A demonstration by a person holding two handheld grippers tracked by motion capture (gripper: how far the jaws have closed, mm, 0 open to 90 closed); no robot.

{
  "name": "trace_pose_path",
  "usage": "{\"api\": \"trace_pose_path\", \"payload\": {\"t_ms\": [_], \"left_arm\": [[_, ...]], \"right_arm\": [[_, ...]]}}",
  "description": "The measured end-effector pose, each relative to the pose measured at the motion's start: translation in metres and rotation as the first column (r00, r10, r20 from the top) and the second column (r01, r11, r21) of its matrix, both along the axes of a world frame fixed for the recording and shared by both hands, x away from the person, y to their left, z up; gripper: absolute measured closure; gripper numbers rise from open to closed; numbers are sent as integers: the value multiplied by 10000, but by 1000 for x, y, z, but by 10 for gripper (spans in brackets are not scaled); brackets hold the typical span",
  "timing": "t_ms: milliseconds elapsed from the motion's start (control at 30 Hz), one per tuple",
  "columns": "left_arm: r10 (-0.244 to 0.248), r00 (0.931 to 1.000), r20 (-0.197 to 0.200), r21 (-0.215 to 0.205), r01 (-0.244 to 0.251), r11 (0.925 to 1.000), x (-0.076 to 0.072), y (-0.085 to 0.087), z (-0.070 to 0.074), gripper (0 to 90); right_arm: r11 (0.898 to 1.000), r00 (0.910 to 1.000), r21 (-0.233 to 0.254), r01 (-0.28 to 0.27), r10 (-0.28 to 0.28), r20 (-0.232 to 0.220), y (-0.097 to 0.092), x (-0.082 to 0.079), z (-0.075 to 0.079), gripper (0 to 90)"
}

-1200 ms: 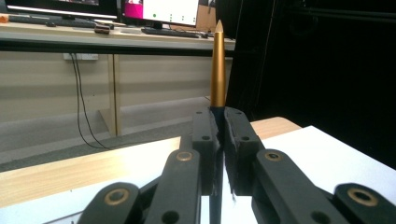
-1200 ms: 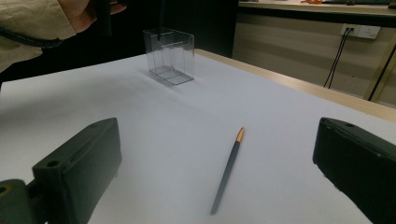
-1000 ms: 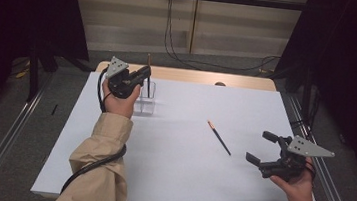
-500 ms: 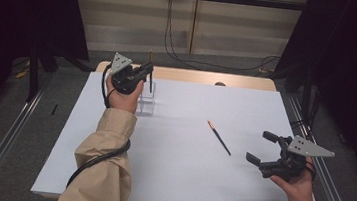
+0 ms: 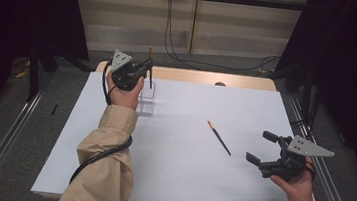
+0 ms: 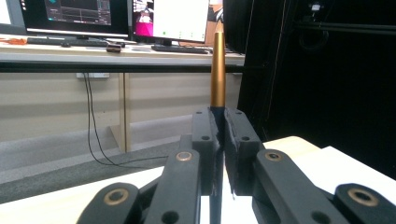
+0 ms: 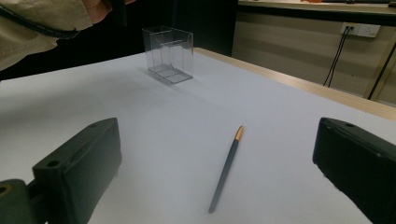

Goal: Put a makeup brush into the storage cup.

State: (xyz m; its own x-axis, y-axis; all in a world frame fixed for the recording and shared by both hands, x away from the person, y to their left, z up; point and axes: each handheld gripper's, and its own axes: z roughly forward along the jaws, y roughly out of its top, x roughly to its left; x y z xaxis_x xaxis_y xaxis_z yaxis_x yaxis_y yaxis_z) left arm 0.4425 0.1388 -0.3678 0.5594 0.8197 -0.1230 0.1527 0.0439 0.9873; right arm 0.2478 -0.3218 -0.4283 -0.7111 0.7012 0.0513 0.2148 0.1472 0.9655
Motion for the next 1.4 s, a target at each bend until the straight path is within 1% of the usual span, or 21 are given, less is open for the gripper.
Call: {"api": "trace_pose_path", "payload": {"t_ms": [100,167,367,433,467,567,700,733,767,800,833,900,1033,1167,1233,1267,1333,1400], "left_arm": [[14,10000,-8,-48,-14,10000,1,-2,-1,837],[-37,10000,-17,37,37,10000,2,-3,-2,837],[55,10000,-4,-19,-55,10000,4,-5,-4,837],[53,10000,29,56,-53,10000,4,-6,-5,837],[25,10000,47,184,-26,9998,4,-6,-5,837],[52,10000,19,172,-53,9998,4,-7,-6,837],[132,9999,79,334,-134,9994,4,-7,-8,837],[170,9998,106,321,-173,9993,4,-7,-9,837],[159,9999,50,299,-161,9994,4,-6,-9,837],[179,9998,82,372,-182,9991,4,-6,-10,837],[179,9998,47,315,-180,9993,3,-5,-11,837],[206,9998,56,369,-208,9991,3,-3,-12,837],[258,9997,-31,258,-257,9993,3,-2,-16,837],[269,9996,2,319,-269,9991,2,-1,-19,837],[319,9995,-36,238,-318,9992,2,-1,-20,837],[322,9995,-11,307,-321,9990,2,-1,-21,836],[347,9994,-61,209,-346,9992,1,-1,-22,837],[326,9995,-34,324,-324,9989,1,-1,-22,837]], "right_arm": [[10000,10000,7,-11,11,43,0,0,0,7],[10000,10000,10,-19,19,41,0,0,0,7],[10000,10000,34,-31,31,22,0,0,0,7],[10000,10000,26,-36,36,25,0,0,0,7],[10000,10000,14,-40,40,15,0,0,0,7],[10000,10000,0,-42,42,-3,0,0,0,7],[10000,10000,-1,-50,50,23,0,0,0,7],[10000,10000,-10,-42,42,23,0,0,0,7],[10000,10000,1,-51,51,11,0,0,0,7],[10000,10000,2,-48,48,12,0,0,0,7],[10000,10000,-5,-46,46,16,0,0,0,7],[10000,10000,-11,-54,54,17,0,0,0,7],[10000,10000,-11,-87,87,23,1,0,0,7],[10000,10000,-8,-73,73,19,1,0,0,7],[10000,10000,-14,-73,73,18,1,0,0,7],[10000,10000,-8,-61,61,16,1,0,0,7],[10000,10000,-13,-61,61,27,0,0,0,7],[10000,10000,0,-74,74,21,0,0,0,7]]}}
